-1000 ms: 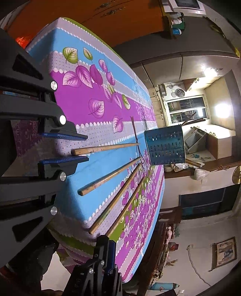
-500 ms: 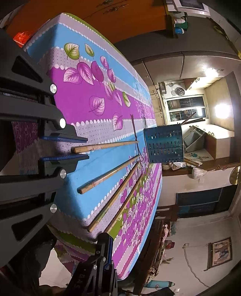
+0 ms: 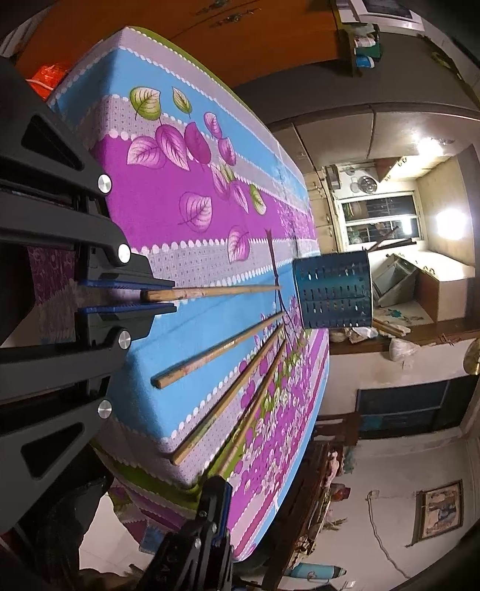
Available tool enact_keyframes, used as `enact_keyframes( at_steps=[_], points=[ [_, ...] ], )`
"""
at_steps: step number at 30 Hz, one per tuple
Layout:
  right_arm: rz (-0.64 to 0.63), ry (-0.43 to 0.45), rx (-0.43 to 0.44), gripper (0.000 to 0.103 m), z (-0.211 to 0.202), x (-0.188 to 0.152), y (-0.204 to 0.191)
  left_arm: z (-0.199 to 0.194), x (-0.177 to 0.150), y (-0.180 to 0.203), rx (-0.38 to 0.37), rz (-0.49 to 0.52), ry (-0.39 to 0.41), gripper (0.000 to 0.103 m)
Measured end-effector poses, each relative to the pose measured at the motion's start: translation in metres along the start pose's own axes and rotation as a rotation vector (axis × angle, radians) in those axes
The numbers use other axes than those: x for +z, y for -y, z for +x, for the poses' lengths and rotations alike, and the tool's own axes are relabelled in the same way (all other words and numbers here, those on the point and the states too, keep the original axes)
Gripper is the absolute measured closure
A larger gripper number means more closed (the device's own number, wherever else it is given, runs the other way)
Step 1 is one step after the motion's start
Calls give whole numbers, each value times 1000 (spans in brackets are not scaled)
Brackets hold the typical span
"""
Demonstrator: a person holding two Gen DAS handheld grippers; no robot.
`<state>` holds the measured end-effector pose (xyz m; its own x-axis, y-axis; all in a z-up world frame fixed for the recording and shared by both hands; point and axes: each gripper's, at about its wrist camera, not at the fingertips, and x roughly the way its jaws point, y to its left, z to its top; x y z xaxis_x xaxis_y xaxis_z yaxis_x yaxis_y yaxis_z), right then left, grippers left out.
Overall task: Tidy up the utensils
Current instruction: 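Close the left tool on a chopstick while the right tool grasps another, then lift the left tool's chopstick over the blue holder while the right tool carries its own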
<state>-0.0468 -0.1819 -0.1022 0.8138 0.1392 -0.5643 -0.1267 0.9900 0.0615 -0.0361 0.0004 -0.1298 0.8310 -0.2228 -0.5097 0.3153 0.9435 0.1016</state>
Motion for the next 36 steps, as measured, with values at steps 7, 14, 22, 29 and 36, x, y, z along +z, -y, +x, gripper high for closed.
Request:
enact_keyframes(
  at_steps=[7, 14, 22, 29, 36],
  points=[
    [-56, 54, -31, 98, -11, 15, 2, -3, 16, -11, 44, -15, -26, 95],
    [-113, 125, -45, 98, -22, 45, 5, -6, 37, -13, 65, 0, -36, 95],
    [-166, 185, -46, 98, -27, 77, 10, -7, 65, -17, 86, 14, -39, 95],
    [-199, 206, -30, 98, -24, 101, 7, -4, 92, -20, 90, 26, -28, 95],
    [-204, 234, -24, 98, -21, 126, 11, 1, 118, -23, 83, 35, -8, 95]
  ],
)
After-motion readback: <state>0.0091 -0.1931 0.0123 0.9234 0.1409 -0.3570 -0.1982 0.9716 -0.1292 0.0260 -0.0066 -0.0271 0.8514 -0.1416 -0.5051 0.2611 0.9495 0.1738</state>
